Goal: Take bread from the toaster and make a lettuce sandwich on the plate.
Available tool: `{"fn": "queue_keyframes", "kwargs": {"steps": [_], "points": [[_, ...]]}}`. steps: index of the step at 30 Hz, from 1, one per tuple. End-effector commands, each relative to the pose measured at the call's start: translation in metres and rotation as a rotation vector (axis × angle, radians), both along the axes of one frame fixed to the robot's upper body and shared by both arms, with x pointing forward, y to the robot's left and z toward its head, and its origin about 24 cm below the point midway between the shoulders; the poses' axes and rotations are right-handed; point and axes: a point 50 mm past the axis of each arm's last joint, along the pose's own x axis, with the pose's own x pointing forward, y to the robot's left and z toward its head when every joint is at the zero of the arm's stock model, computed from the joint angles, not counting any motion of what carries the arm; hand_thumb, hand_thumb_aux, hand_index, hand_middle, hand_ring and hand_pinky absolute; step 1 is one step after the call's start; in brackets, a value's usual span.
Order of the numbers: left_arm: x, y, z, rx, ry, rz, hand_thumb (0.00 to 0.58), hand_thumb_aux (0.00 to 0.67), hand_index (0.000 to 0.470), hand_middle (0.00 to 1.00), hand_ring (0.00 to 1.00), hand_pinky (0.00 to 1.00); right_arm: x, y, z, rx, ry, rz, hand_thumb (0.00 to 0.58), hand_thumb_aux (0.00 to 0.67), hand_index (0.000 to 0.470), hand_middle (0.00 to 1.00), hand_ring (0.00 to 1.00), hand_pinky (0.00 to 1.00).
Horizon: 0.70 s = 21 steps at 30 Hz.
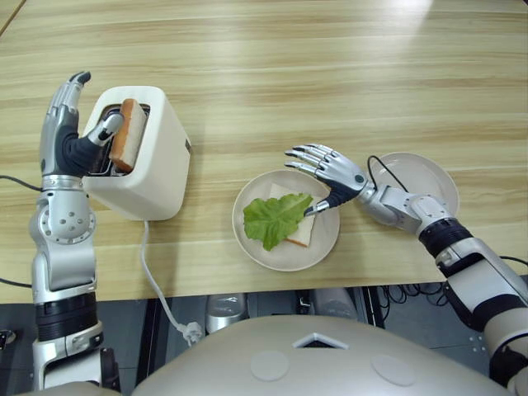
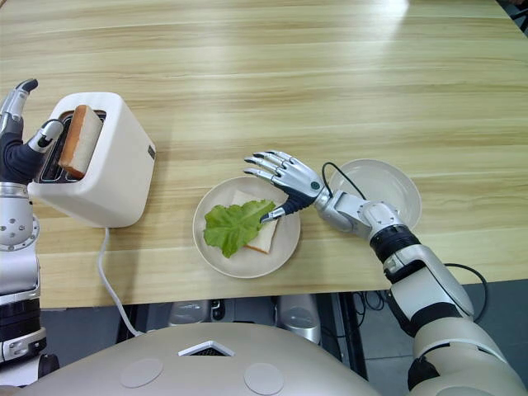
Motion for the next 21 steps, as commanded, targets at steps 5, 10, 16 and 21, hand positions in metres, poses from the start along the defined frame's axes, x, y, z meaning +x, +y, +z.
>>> {"fn": "queue_keyframes", "kwargs": {"steps": [5, 10, 16, 21], "points": [[-0.003, -0.004, -0.02, 0.169, 0.213, 0.052, 0.0, 0.0, 0.0, 0.0, 0.0, 0.0, 0.001, -0.002, 0.004, 0.046, -0.023, -0.032, 0.0, 0.0, 0.0, 0.0, 0.0, 0.0], [-0.002, -0.007, -0.016, 0.172, 0.222, 0.048, 0.485, 0.399, 0.274, 0.0, 0.0, 0.0, 0.0, -0.002, 0.002, 0.052, -0.024, -0.038, 0.0, 0.0, 0.0, 0.0, 0.0, 0.0], [0.001, -0.011, -0.002, 0.172, 0.153, 0.039, 0.58, 0.67, 0.46, 0.0, 0.0, 0.0, -0.001, -0.002, -0.001, 0.06, -0.021, -0.049, 0.0, 0.0, 0.0, 0.0, 0.0, 0.0], [0.007, -0.013, 0.032, 0.19, -0.119, 0.064, 0.58, 0.67, 0.46, 0.0, 0.0, 0.0, -0.002, -0.003, -0.006, 0.05, -0.011, -0.062, 0.0, 0.0, 0.0, 0.0, 0.0, 0.0]]}}
